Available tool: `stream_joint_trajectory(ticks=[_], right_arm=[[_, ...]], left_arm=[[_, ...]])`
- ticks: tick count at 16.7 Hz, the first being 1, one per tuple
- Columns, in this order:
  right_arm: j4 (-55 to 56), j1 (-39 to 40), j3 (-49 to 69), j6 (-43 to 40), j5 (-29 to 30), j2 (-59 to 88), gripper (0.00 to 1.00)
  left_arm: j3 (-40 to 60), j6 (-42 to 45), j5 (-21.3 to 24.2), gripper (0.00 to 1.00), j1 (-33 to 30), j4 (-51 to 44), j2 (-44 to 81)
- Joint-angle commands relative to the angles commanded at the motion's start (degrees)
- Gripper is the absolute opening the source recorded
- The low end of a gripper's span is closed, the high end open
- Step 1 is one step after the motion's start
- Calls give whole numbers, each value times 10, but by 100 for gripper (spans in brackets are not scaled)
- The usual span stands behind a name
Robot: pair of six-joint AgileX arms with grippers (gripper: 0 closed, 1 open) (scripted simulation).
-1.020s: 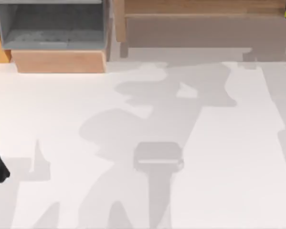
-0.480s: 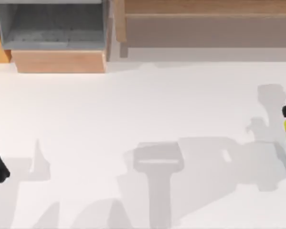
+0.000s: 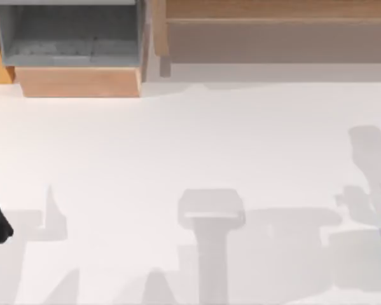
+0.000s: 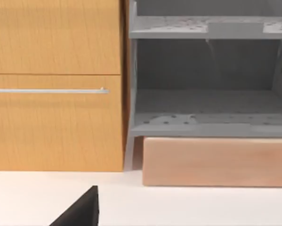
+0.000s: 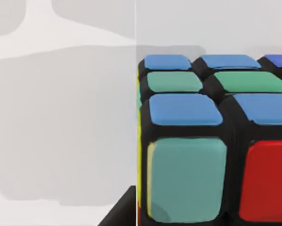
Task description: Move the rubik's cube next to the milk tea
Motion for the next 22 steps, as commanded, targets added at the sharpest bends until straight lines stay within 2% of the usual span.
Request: stream_joint_trajectory(ticks=[22], right_arm=[[44, 6, -10, 0, -3, -5, 0]], left_arm=[[0, 0, 0, 100, 0, 0, 0]])
